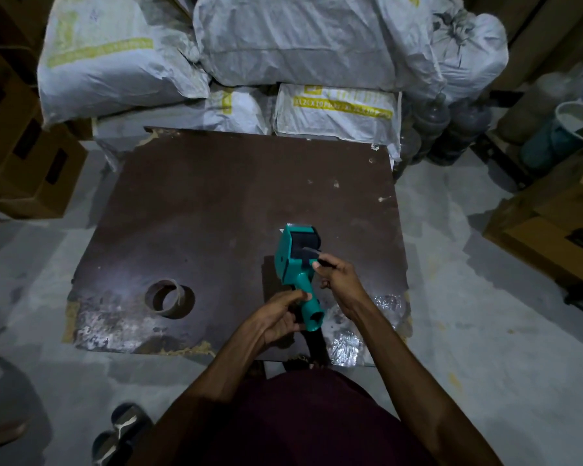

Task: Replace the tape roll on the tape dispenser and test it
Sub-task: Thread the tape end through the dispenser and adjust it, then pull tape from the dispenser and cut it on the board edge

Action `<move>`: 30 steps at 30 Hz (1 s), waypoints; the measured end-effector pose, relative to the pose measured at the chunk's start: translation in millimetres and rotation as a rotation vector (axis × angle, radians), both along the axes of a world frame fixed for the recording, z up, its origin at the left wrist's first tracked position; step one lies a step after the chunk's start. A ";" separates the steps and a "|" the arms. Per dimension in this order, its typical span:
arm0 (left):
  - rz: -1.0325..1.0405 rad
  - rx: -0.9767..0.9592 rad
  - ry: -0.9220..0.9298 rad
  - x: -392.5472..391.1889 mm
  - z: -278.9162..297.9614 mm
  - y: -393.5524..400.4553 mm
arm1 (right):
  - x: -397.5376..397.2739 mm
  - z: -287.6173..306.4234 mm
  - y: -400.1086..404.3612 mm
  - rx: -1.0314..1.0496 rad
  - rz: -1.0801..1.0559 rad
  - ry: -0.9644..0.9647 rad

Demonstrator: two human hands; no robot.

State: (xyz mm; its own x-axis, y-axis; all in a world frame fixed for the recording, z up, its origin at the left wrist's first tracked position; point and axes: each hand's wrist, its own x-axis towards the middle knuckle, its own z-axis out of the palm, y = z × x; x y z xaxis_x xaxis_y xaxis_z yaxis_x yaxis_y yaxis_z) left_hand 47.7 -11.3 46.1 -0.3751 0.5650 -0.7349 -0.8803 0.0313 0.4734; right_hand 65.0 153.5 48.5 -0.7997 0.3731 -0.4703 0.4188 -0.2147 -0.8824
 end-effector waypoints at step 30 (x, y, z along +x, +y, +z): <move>0.038 -0.134 0.374 -5.3 -11.8 -24.5 | 41.5 19.7 -26.1 -0.390 -0.158 -0.547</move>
State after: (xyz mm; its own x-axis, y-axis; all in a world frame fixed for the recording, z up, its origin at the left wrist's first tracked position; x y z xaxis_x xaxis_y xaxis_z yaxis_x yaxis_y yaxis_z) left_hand 42.3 -35.8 34.3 -0.6499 0.4537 -0.6098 -0.6495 0.0850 0.7556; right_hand 106.4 127.4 68.2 -0.3594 0.1877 -0.9141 0.7193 -0.5684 -0.3995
